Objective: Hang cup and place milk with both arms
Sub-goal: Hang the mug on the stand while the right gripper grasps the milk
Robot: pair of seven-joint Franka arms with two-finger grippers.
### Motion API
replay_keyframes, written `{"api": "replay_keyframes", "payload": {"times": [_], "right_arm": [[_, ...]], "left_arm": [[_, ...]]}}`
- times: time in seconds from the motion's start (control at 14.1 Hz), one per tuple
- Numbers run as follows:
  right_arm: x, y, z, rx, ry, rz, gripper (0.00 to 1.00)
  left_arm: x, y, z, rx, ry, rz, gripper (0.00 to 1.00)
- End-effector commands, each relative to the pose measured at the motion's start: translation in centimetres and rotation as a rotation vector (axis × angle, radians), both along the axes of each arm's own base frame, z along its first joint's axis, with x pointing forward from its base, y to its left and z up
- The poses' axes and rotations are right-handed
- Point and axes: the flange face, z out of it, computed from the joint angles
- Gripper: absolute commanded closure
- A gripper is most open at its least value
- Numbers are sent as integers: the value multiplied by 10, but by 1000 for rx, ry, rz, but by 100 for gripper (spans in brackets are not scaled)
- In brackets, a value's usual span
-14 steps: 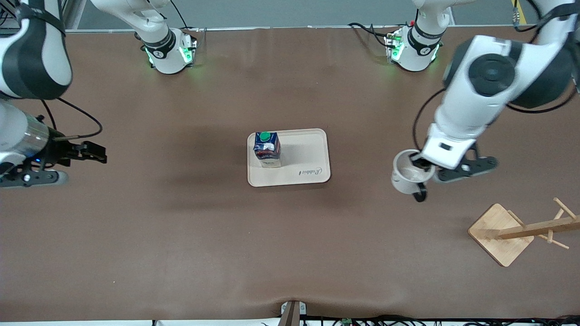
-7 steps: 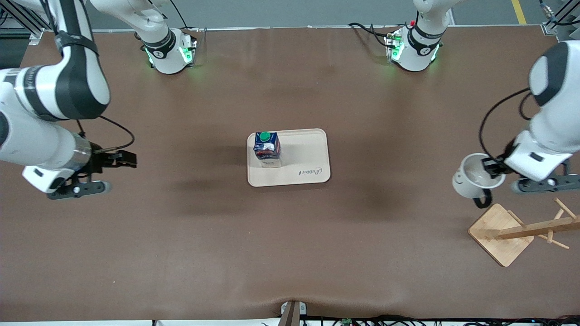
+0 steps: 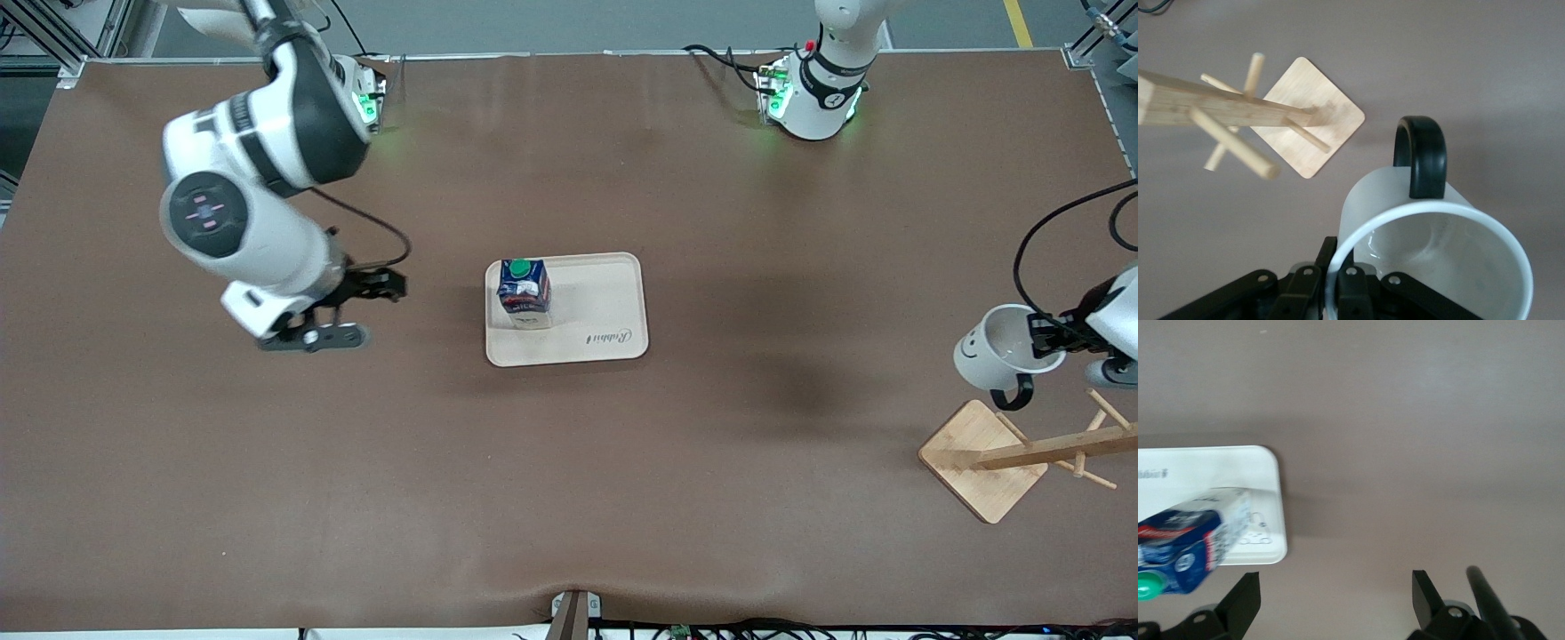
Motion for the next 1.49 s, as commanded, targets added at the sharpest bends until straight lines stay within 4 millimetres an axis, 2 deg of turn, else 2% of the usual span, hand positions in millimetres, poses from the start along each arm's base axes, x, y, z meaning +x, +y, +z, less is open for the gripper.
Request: {"api": "replay_keyframes", "payload": {"times": [0.0, 0.21, 0.28, 0.43, 0.64, 0.78, 0.85, 1.0, 1.14, 1.35, 1.42], "right_arm": [[-24, 56, -4, 1, -48, -80, 0], [-42, 109, -29, -2, -78, -127, 0], [-43, 119, -39, 0, -87, -131, 0], [-47, 138, -54, 6, -104, -114, 0], [-54, 147, -60, 0, -97, -124, 0], [-63, 162, -70, -14, -97, -118, 0], [-63, 165, -71, -8, -103, -117, 0], [-65, 168, -77, -7, -105, -113, 0], [-70, 178, -84, -9, -109, -126, 0], [-73, 185, -100, -21, -111, -129, 0], [-72, 183, -101, -25, -107, -131, 0]], "left_arm": [[1, 22, 7, -22, -21, -57, 100], [1, 42, 3, -68, -42, -73, 100], [2, 45, 4, -67, -52, -87, 100], [0, 65, 2, -68, -68, -85, 100], [2, 70, 10, -64, -89, -86, 100], [1, 80, 10, -63, -91, -93, 100], [2, 82, 17, -59, -105, -98, 100], [4, 92, 11, -67, -102, -113, 100], [7, 111, 3, -83, -104, -116, 100], [14, 119, 0, -90, -118, -114, 100], [18, 121, 3, -90, -133, -108, 95]]}}
